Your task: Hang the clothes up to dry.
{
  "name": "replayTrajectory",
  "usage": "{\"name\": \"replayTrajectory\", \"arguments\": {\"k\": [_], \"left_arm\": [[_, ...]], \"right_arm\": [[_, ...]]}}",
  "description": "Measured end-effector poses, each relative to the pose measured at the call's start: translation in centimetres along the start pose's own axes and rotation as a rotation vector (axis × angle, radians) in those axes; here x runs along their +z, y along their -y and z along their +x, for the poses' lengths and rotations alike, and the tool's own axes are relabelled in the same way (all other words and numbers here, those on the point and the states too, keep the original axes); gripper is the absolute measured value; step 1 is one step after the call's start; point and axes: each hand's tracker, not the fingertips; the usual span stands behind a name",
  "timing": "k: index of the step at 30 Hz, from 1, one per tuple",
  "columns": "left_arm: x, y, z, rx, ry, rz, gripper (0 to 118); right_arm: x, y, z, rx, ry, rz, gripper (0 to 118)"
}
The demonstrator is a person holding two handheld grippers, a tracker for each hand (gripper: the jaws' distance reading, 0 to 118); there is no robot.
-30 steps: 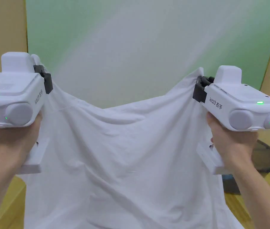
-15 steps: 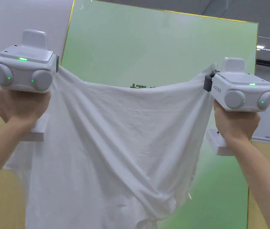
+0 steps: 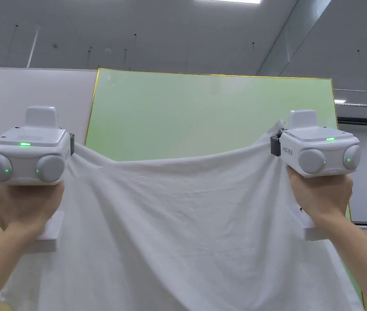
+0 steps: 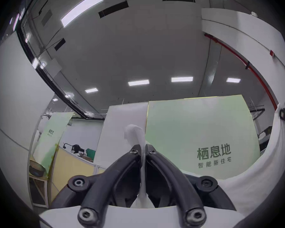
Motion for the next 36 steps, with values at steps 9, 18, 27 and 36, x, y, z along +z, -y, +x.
{"name": "replayTrajectory", "arguments": {"k": [9, 18, 27, 36], "left_arm": [[-7.2, 3.4, 2.2, -0.08, 0.02, -0.041, 0], [-17.3, 9.1, 3.9, -0.104, -0.003, -0.098, 0], [-23.6, 14.6, 5.3, -0.069, -0.058, -0.115, 0], [-25.6, 16.2, 6.4, -0.126, -0.023, -0.098, 0]], "right_arm": [[-6.3, 3.9, -1.1, -0.013, 0.015, -0.098, 9], [-16.5, 6.9, -5.8, 0.144, 0.046, -0.163, 9], [-22.9, 11.1, -8.7, 0.23, 0.059, -0.179, 9], [-25.9, 13.2, -8.6, 0.229, 0.099, -0.196, 9]]}}
